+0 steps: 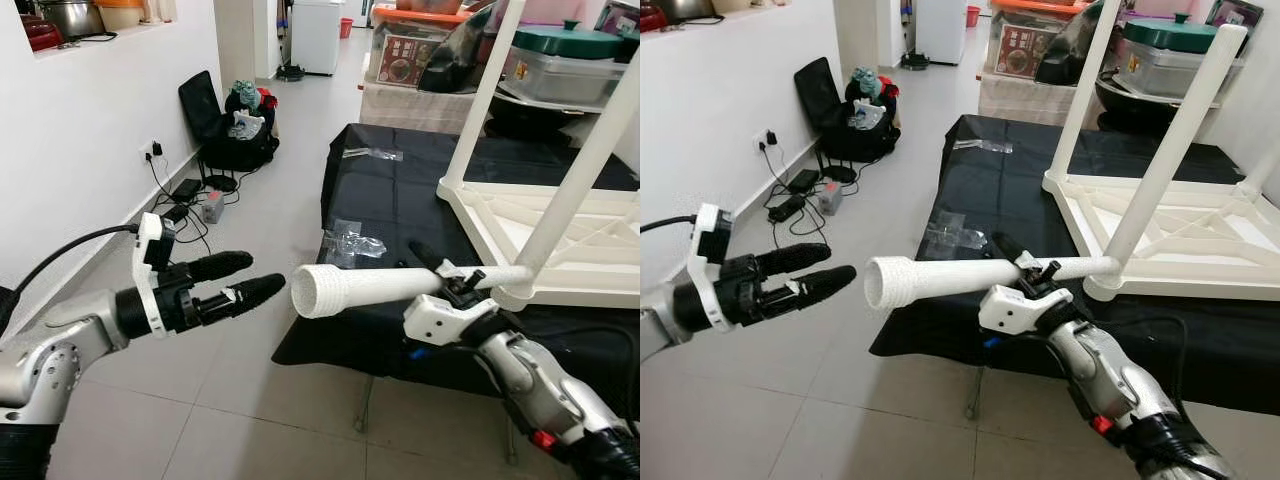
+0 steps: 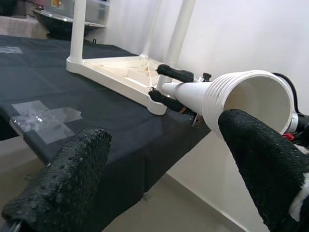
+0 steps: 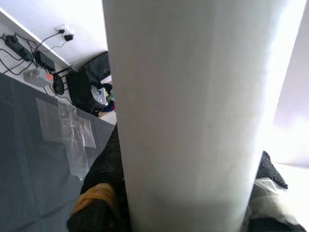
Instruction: Building children table
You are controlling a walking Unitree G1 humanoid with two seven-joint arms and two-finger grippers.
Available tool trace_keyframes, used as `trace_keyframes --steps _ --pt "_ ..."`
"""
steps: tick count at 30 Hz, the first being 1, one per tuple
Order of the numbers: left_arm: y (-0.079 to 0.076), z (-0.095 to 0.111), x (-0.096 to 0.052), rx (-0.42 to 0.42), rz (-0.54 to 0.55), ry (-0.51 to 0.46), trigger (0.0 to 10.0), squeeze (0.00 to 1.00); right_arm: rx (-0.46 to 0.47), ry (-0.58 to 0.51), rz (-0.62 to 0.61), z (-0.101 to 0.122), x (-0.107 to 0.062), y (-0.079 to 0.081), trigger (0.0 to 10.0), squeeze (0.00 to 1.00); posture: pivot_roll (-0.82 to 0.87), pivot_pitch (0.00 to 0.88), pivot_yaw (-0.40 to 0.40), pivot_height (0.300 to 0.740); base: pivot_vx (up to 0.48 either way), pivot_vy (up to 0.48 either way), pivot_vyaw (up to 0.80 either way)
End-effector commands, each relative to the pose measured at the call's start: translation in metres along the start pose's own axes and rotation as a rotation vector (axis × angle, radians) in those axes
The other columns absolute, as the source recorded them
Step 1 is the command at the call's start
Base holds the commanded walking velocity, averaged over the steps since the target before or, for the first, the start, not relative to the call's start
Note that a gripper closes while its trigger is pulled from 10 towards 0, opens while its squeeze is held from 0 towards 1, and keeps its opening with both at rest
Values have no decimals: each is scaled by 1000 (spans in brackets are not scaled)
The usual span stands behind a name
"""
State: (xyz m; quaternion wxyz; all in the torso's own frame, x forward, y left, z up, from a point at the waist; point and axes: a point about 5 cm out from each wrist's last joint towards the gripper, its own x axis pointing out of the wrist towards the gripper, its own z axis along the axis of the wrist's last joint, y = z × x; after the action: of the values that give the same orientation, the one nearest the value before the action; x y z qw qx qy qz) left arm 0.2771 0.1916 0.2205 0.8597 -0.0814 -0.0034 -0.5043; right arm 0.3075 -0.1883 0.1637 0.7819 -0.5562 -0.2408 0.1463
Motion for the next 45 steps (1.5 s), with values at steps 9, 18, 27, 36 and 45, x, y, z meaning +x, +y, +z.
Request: trace_keyframes --steps 9,18,27,36,45 --pt "-1 -6 8 -7 -34 19 10000 0 7 -25 -29 10 8 0 0 0 78 0 -50 740 0 0 0" --pt "-4 -6 14 -3 -61 15 10000 0 7 -11 -24 11 10 7 0 0 79 0 -54 740 0 0 0" --pt "-6 -5 16 -1 -73 12 10000 0 -6 7 -13 11 16 12 0 0 82 0 -59 740 0 0 0" --pt "-6 -5 16 -3 -71 8 10000 0 -2 13 -8 13 18 16 0 0 87 0 -63 740 0 0 0" --pt "16 -11 19 65 105 17 10000 0 10 -18 -18 21 19 16 0 0 79 0 -58 740 0 0 0"
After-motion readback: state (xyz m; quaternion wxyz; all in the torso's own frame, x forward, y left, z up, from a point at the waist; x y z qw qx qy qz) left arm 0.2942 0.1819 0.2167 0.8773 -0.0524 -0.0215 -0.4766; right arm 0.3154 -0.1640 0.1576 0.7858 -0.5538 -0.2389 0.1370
